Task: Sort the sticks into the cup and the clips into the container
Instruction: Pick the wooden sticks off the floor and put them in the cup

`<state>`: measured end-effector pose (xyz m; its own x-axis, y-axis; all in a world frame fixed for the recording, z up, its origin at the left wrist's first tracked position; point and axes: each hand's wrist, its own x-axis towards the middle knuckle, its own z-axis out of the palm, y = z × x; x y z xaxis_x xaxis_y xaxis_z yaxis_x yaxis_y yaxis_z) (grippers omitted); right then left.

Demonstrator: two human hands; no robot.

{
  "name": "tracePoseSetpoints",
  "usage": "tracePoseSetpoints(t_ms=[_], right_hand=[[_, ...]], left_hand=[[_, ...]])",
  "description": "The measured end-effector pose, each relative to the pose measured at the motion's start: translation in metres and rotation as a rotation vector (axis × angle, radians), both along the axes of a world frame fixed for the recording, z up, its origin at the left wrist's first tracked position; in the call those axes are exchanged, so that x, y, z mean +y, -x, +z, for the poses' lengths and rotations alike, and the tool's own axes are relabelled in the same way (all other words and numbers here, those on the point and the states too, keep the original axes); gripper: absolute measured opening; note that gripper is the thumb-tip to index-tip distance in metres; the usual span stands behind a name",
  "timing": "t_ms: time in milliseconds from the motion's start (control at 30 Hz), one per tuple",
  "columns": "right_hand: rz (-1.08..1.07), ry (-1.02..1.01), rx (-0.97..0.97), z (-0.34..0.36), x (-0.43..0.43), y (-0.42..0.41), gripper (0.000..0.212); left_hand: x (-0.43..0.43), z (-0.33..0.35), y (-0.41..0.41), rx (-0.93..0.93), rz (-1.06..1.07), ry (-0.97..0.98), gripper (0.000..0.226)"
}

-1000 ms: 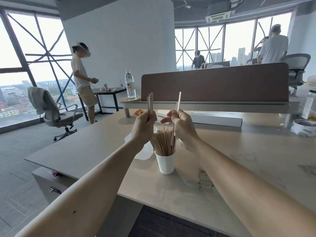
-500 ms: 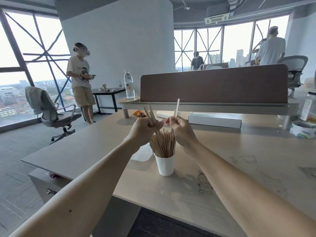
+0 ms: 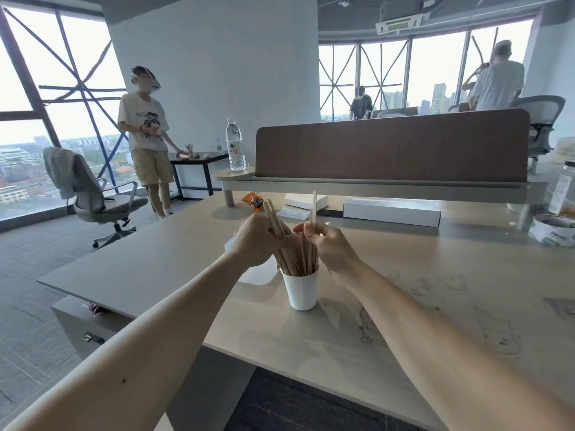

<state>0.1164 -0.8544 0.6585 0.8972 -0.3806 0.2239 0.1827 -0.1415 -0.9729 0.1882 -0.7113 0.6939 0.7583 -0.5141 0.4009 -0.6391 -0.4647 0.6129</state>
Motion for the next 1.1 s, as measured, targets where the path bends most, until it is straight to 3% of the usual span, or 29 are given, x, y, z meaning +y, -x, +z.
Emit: tracePoseSetpoints(t_ms=[167,367,533,700,867,1100], right_hand=[[0.027,0.025,-0.033,-0.006,0.0,0.004,0.023],[-0.083,0.21,-0.107,-0.014,0.002,0.004,0.023],[-0.115,0.315,-0.1,-0.007,-0.001,0.01,0.047],[-0.191,0.648,-0.178,0.0,-0.006,0.017,0.049],[-0.152,0.92,0.022,-0.007,-0.013,0.018,0.044],[-0.093,0.968,0.182,0.01,-0.01,0.03,0.049]], left_hand=[[0.001,-0.004,0.001,-0.017,0.014,0.054,0.021],[0.001,-0.012,0.003,0.128,-0.067,0.075,0.015],[0.006,-0.008,0.0,0.042,-0.023,0.124,0.031],[0.011,-0.007,0.002,-0.12,-0.026,0.066,0.034],[0.014,-0.015,0.012,-0.258,-0.12,-0.188,0.025],[0.016,-0.014,0.02,-0.156,-0.167,-0.209,0.03]])
